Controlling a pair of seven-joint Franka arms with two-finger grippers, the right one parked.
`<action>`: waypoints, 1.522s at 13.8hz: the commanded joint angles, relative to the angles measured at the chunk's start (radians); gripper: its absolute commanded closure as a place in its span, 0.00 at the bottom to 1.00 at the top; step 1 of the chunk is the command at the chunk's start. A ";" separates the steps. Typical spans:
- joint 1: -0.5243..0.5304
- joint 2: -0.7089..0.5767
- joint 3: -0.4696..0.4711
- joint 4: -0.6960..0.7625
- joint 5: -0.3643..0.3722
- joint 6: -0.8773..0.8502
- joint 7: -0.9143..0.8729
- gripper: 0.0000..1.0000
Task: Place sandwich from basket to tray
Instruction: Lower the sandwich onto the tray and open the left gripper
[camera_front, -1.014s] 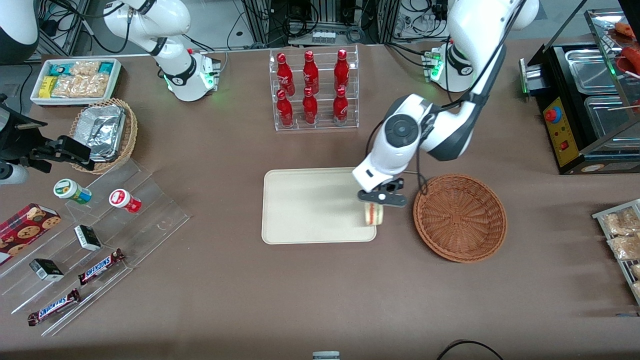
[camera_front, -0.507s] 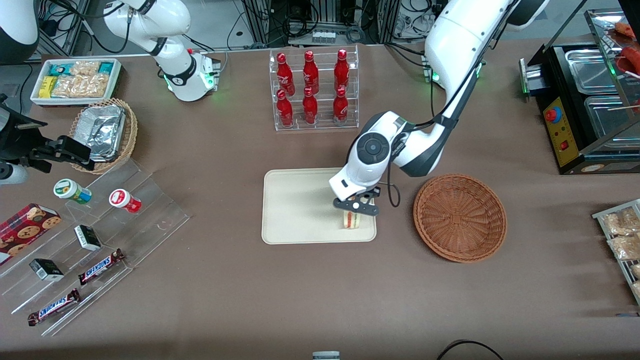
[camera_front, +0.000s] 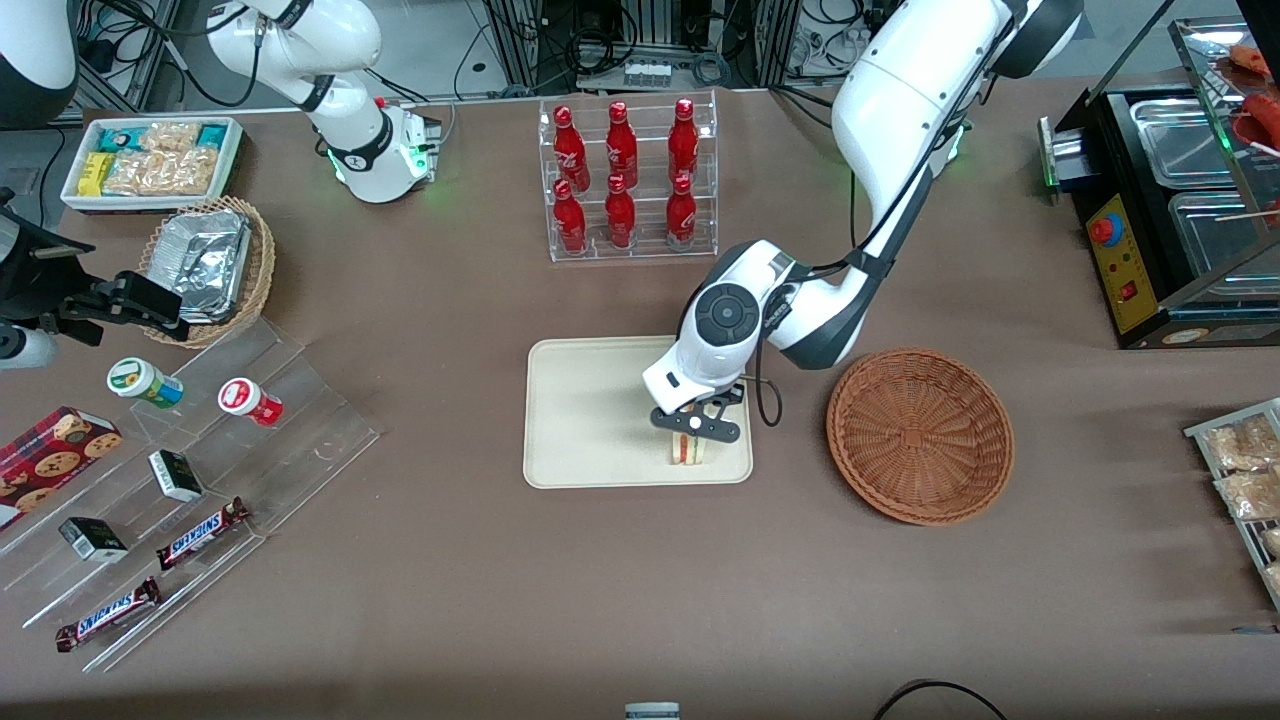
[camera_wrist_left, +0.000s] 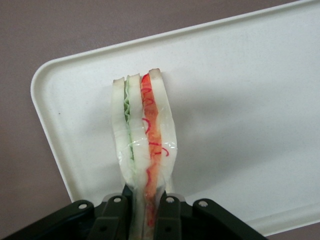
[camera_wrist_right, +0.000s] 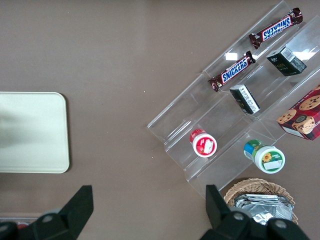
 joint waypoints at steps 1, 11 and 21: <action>-0.013 0.018 0.009 0.032 -0.013 0.012 -0.018 0.98; -0.013 0.017 0.011 0.040 0.001 0.003 -0.093 0.00; 0.008 -0.044 0.032 0.062 -0.004 -0.055 -0.093 0.00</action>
